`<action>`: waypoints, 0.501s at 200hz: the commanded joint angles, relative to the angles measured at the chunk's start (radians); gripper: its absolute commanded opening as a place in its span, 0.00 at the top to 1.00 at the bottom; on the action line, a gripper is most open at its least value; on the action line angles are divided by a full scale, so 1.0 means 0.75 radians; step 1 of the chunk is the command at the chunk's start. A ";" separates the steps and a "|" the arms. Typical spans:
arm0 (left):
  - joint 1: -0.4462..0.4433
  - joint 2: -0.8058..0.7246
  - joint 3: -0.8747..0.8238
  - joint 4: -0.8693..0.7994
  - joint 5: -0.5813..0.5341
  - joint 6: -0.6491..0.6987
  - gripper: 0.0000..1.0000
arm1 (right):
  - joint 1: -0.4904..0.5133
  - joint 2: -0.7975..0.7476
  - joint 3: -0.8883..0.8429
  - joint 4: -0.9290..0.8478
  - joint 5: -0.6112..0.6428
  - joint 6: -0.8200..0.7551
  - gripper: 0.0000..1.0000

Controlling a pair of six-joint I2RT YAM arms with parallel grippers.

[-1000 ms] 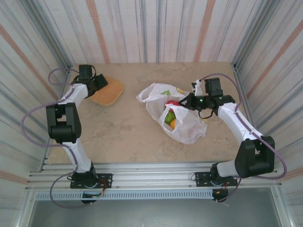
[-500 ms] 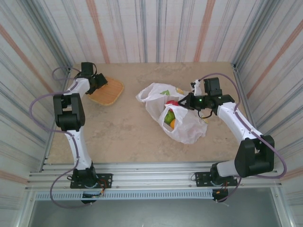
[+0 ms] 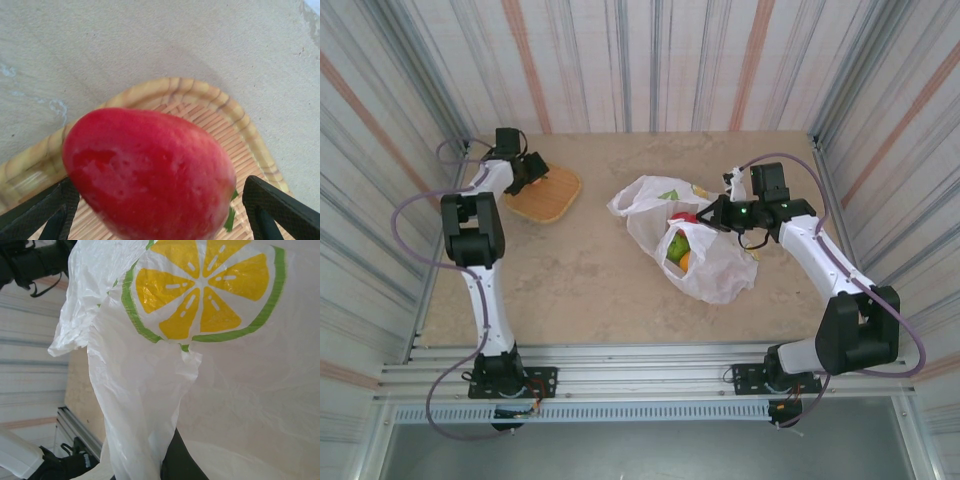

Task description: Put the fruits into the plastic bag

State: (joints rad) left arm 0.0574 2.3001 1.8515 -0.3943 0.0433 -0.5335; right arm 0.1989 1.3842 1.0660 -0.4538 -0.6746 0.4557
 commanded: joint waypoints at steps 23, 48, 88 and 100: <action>0.011 0.076 0.102 -0.050 0.028 -0.015 0.17 | 0.009 0.003 0.025 -0.030 0.012 -0.038 1.00; 0.011 0.085 0.106 -0.049 0.039 -0.017 0.21 | 0.009 -0.004 0.008 -0.028 0.020 -0.038 1.00; 0.015 0.085 0.106 -0.049 0.060 -0.013 0.30 | 0.009 -0.015 0.003 -0.029 0.024 -0.037 1.00; 0.014 0.078 0.099 -0.049 0.068 -0.013 0.34 | 0.008 -0.016 0.000 -0.030 0.023 -0.037 1.00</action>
State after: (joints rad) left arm 0.0582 2.3451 1.9110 -0.4004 0.0727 -0.5434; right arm 0.1989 1.3842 1.0660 -0.4568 -0.6735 0.4557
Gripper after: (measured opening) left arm 0.692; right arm 0.047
